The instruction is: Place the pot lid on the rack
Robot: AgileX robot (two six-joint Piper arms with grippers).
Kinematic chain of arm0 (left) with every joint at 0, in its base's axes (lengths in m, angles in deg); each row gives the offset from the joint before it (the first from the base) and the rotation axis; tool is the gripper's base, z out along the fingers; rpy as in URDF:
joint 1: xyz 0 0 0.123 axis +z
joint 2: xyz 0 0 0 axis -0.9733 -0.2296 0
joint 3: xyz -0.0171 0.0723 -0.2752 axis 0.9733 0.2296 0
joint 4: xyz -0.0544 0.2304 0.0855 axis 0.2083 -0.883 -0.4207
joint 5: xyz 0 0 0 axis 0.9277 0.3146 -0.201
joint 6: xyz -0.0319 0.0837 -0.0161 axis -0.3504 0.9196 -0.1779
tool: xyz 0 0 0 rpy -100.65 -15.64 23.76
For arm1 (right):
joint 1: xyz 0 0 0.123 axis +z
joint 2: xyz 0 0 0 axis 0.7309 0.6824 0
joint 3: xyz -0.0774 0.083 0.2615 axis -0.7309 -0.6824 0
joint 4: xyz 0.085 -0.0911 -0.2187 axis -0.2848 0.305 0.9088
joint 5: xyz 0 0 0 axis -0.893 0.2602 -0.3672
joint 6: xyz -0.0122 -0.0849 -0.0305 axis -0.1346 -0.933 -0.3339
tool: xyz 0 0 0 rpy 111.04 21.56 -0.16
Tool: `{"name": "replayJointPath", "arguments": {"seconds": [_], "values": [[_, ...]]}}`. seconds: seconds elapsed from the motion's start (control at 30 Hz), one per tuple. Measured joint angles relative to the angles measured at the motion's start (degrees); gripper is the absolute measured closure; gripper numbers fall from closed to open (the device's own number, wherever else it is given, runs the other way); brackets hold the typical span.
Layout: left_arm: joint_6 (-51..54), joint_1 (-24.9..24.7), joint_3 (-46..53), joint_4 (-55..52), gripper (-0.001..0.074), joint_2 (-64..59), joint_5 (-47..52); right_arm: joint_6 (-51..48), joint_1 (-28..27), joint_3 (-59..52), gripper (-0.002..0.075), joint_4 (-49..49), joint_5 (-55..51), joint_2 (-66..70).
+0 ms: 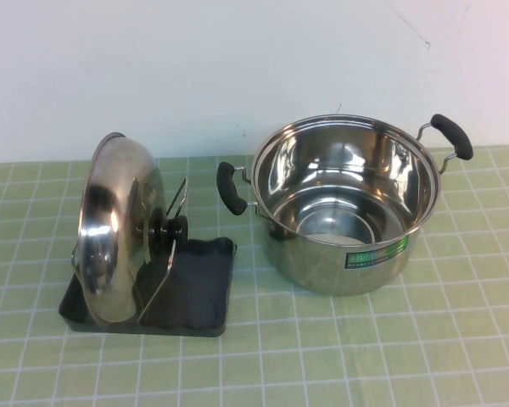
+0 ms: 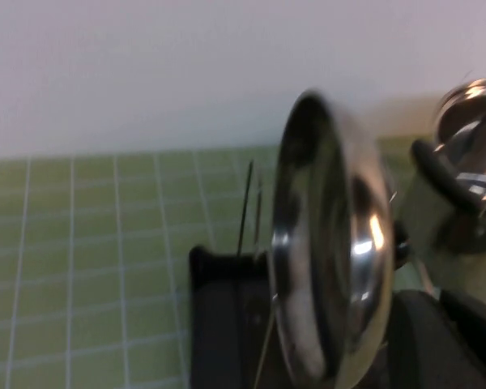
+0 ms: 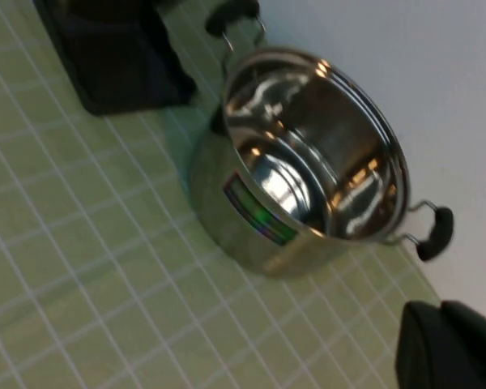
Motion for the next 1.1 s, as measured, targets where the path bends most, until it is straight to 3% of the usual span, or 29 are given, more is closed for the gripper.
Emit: {"name": "replayJointPath", "arguments": {"seconds": [0.23, 0.43, 1.1], "values": [[16.9, 0.0, 15.8, 14.2, 0.0734, 15.5, -8.1, 2.9, 0.0, -20.0, 0.0727, -4.9, 13.5, -14.3], [21.4, 0.0, 26.1, 20.2, 0.0734, 24.3, -8.1, 6.5, 0.0, -35.7, 0.0727, -6.2, 24.7, -24.0], [21.7, 0.0, 28.6, 20.8, 0.0735, 26.0, -8.3, 8.7, 0.0, -47.6, 0.0727, -6.1, 27.3, -26.8]]}}
